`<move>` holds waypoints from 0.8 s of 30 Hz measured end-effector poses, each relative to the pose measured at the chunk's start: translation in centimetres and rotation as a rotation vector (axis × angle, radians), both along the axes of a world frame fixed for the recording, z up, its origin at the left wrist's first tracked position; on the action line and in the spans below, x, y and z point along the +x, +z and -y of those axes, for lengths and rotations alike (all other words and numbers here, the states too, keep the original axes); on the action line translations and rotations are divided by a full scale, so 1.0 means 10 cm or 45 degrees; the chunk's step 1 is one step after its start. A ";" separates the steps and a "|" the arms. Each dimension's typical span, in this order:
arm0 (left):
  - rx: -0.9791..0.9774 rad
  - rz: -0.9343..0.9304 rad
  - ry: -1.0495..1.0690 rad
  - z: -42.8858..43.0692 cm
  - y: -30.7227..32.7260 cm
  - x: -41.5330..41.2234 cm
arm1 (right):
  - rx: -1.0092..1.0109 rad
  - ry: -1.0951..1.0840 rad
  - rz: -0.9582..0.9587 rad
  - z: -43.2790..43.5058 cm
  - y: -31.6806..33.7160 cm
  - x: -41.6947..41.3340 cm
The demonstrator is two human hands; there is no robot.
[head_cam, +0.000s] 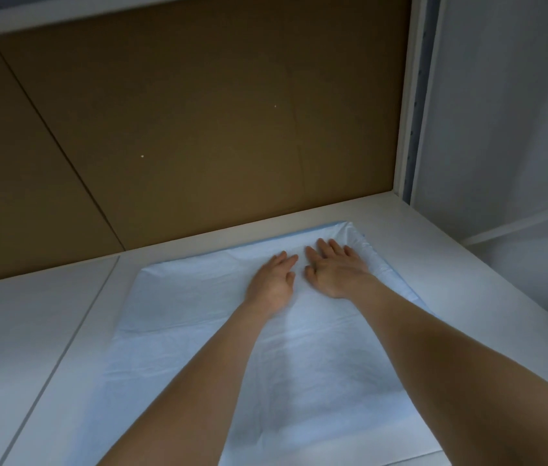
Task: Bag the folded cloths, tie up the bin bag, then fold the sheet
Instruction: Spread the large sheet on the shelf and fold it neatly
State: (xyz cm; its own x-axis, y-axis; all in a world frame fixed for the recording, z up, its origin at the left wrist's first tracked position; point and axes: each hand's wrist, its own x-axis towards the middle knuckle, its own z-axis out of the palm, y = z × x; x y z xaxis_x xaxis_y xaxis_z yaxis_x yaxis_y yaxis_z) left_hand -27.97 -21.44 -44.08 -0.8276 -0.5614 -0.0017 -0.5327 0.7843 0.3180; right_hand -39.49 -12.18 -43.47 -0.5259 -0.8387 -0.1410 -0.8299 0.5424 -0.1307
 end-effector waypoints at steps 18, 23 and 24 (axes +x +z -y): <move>-0.146 0.287 0.278 0.31 0.11 0.66 | -0.076 0.120 0.004 0.34 0.05 0.67; -0.133 0.330 0.255 0.37 0.03 0.66 | -0.036 0.138 -0.001 0.42 -0.03 0.69; -0.129 0.342 0.261 0.37 0.00 0.67 | -0.030 0.137 0.003 0.43 -0.05 0.68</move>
